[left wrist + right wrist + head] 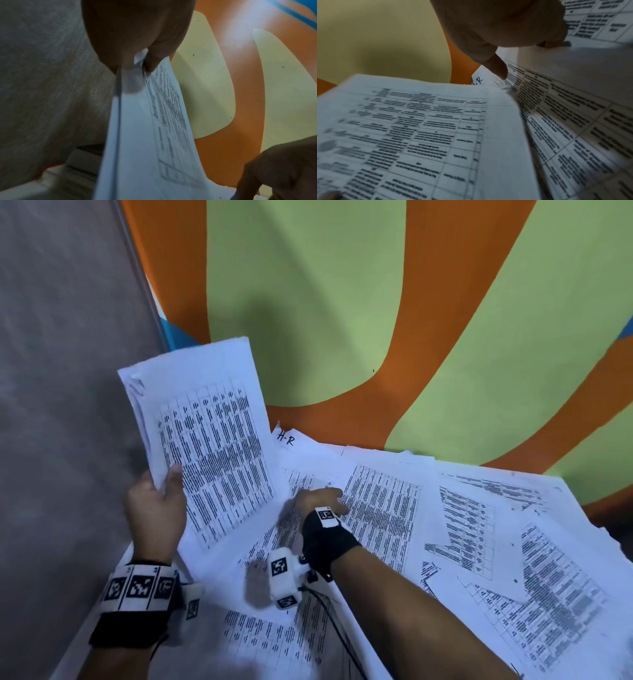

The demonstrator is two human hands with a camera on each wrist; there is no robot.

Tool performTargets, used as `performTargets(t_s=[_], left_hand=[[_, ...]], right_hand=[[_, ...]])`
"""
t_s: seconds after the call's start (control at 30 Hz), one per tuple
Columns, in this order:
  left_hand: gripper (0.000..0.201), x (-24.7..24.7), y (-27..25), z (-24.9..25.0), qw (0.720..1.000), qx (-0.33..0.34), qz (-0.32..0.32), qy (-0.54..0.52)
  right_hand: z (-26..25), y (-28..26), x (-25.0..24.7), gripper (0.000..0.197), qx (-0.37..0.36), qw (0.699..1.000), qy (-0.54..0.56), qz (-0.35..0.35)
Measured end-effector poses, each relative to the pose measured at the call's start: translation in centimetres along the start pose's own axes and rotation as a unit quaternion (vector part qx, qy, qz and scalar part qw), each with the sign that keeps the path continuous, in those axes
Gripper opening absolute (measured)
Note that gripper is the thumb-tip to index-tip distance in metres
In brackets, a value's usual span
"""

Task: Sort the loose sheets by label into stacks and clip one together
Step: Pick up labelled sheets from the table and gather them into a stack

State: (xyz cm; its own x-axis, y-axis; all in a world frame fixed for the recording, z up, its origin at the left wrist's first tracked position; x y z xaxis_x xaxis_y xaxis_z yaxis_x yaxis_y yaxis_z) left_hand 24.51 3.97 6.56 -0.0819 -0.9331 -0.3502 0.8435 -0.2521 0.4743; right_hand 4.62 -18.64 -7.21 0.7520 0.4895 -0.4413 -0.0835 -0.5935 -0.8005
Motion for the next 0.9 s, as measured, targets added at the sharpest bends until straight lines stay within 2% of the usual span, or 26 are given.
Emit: performTargets(t_s=[0.03,0.1,0.17,0.23,0.3,0.33,0.4,0.43,0.47,0.57,0.63,0.67,0.77,0.83,0.87,0.9], left_hand=[[0.032,0.4,0.0,-1.4,0.999,-0.023,-0.026,0.005],[0.045,1.0,-0.3,-3.7,0.995,-0.055,-0.075,0.025],[0.044,1.0,-0.9,-5.3,0.99,-0.091,-0.099,0.041],[0.032,0.8,-1.3,-5.9,0.986,-0.107,-0.114,0.055],[0.028,0.9,-1.6,-6.5,0.982,-0.113,-0.139,0.065],[0.026,1.1,-1.7,-7.2,0.978,-0.119,-0.157,0.064],[0.023,2.0,-2.2,-8.5,0.97,-0.129,-0.201,0.054],[0.023,2.7,-2.6,-8.9,0.964,-0.129,-0.228,0.049],[0.022,3.5,-3.1,-9.1,0.956,-0.132,-0.256,0.045],[0.008,6.0,-4.8,-9.3,0.933,-0.145,-0.327,0.036],[0.015,7.1,-5.3,-9.6,0.925,-0.139,-0.349,0.054],[0.018,7.5,-5.3,-9.6,0.923,-0.135,-0.355,0.062],[0.03,8.2,-5.1,-9.8,0.923,-0.118,-0.355,0.089],[0.024,8.6,-5.2,-10.0,0.917,-0.108,-0.362,0.126],[0.022,8.7,-5.1,-10.1,0.917,-0.103,-0.36,0.138],[0.026,8.9,-5.1,-10.1,0.92,-0.099,-0.355,0.135]], right_hand=[[-0.1,-0.4,0.2,0.081,-0.005,1.0,-0.002,-0.015],[-0.8,-0.2,0.9,0.055,-0.054,0.998,-0.012,-0.029],[-0.9,0.4,0.3,0.043,-0.062,0.997,-0.045,0.004],[-0.7,1.6,-1.0,0.048,-0.048,0.995,-0.054,0.061],[-0.9,2.3,-1.5,0.055,-0.048,0.992,-0.091,0.071],[-0.8,2.5,-2.1,0.052,-0.042,0.99,-0.099,0.091],[-1.3,2.6,-3.3,0.036,-0.031,0.988,-0.075,0.135],[-1.6,2.0,-3.6,0.03,-0.031,0.989,-0.042,0.14],[-2.0,1.6,-3.3,0.029,-0.035,0.993,-0.009,0.116],[-3.3,2.0,-1.5,0.028,-0.061,0.996,-0.025,0.065],[-2.8,2.1,-2.3,0.021,-0.023,0.996,-0.01,0.09],[-2.8,2.3,-2.6,0.022,-0.019,0.994,-0.015,0.108],[-3.0,3.0,-2.1,0.045,-0.046,0.992,-0.033,0.115],[-4.3,1.8,-3.0,0.059,-0.123,0.968,-0.056,0.214],[-4.6,0.9,-3.8,0.057,-0.142,0.963,-0.028,0.229],[-4.5,0.8,-4.1,0.054,-0.138,0.966,0.029,0.215]])
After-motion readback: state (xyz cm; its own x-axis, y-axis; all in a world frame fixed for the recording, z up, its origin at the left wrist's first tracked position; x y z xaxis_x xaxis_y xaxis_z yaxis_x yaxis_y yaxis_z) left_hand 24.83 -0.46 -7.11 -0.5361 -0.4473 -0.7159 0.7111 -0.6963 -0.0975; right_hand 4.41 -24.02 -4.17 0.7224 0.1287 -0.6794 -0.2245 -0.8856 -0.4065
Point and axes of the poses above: each hand's wrist, its own y-axis towards the middle knuckle, its own x-axis out of the palm, z = x × y, the point moved 10 cm from there along y, towards the middle knuckle, and after that the axes turned 14 degrees about x, right-handed, at the moved point
